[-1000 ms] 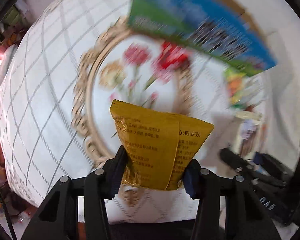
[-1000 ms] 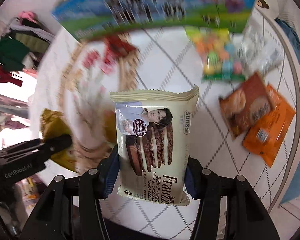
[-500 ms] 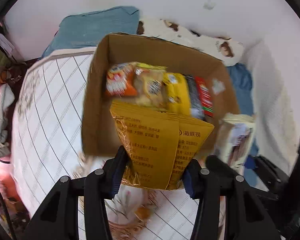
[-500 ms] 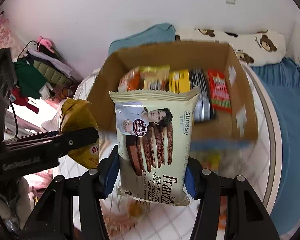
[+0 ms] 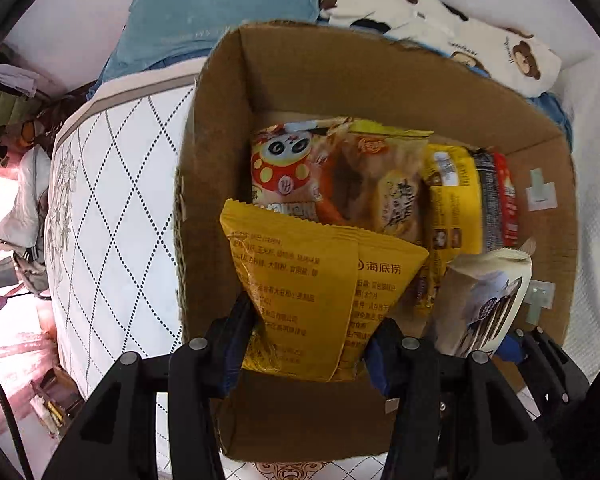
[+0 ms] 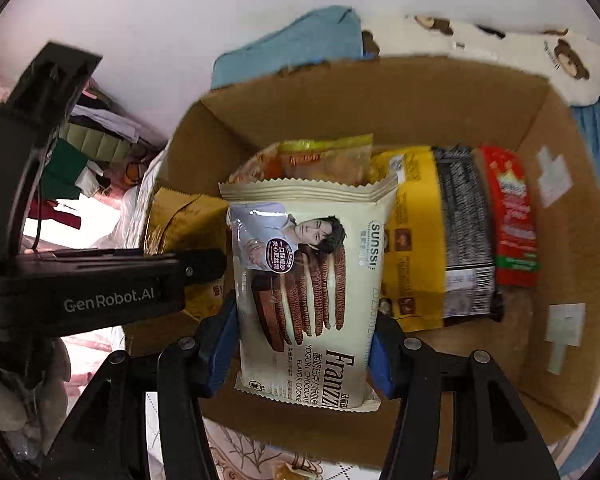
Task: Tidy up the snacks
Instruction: 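Carry both packs into the box and open both tools, then lift both tools out of the box back toward the snacks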
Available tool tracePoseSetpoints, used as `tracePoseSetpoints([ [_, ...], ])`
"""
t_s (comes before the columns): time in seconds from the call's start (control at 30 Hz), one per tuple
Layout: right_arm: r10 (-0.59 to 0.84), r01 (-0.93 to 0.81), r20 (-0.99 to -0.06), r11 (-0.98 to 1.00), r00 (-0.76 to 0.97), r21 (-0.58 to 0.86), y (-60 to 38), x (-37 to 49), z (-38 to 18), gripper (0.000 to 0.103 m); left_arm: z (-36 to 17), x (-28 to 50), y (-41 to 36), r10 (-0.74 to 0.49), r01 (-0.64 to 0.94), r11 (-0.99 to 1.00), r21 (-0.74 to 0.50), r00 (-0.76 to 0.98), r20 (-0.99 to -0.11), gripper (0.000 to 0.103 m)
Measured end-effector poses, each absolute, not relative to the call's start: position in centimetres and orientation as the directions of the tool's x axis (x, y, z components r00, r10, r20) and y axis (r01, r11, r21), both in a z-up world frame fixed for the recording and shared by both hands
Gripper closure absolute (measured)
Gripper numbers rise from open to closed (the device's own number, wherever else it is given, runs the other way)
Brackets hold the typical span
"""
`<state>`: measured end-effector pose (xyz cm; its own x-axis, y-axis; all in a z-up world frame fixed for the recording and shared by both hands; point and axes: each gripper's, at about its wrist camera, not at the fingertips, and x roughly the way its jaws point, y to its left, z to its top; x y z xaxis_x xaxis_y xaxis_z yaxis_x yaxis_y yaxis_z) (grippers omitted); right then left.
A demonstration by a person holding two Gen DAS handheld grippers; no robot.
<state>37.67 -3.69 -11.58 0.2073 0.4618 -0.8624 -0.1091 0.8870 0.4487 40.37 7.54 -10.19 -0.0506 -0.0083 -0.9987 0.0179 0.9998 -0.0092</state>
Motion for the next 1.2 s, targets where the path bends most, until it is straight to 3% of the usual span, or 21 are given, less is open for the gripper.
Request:
tracePoseSetpoints([
  [0.1, 0.511, -0.078, -0.847, 0.859, 0.148, 0.505, -3.6, 38.6, -13.3, 0.042, -11.4, 40.2, 7.3, -0.003, 0.029, 1.000, -0.006, -0.105, -0.994, 0.051],
  [0.13, 0.519, -0.068, -0.846, 0.855, 0.126, 0.514, -3.5, 38.9, -13.9, 0.037, -11.7, 40.1, 7.2, 0.000, 0.034, 0.999, -0.004, -0.112, -0.994, 0.043],
  [0.17, 0.505, -0.064, -0.856, 0.863, 0.111, 0.501, -3.5, 39.1, -14.3, 0.025, -11.8, 40.0, 7.2, 0.024, 0.048, 0.999, 0.020, -0.100, -0.995, 0.034],
  [0.2, 0.481, -0.067, -0.870, 0.877, 0.109, 0.476, -3.4, 39.0, -14.5, 0.017, -11.8, 40.0, 7.2, 0.027, 0.052, 0.998, 0.022, -0.088, -0.996, 0.031],
  [0.23, 0.466, -0.067, -0.878, 0.885, 0.111, 0.461, -3.6, 39.1, -14.6, 0.014, -11.8, 39.9, 7.3, 0.022, 0.048, 0.999, 0.018, -0.079, -0.997, 0.025],
  [0.33, 0.448, -0.065, -0.888, 0.894, 0.102, 0.443, -4.1, 39.3, -14.8, 0.009, -11.8, 39.7, 7.4, 0.000, 0.041, 0.999, -0.003, -0.084, -0.996, 0.021],
  [1.2, 0.189, -0.039, -0.953, 0.982, 0.236, 0.185, -12.7, 33.6, -10.0, 0.008, -6.9, 35.2, 5.7, -0.037, 0.037, 0.999, -0.033, 0.114, -0.993, 0.021],
])
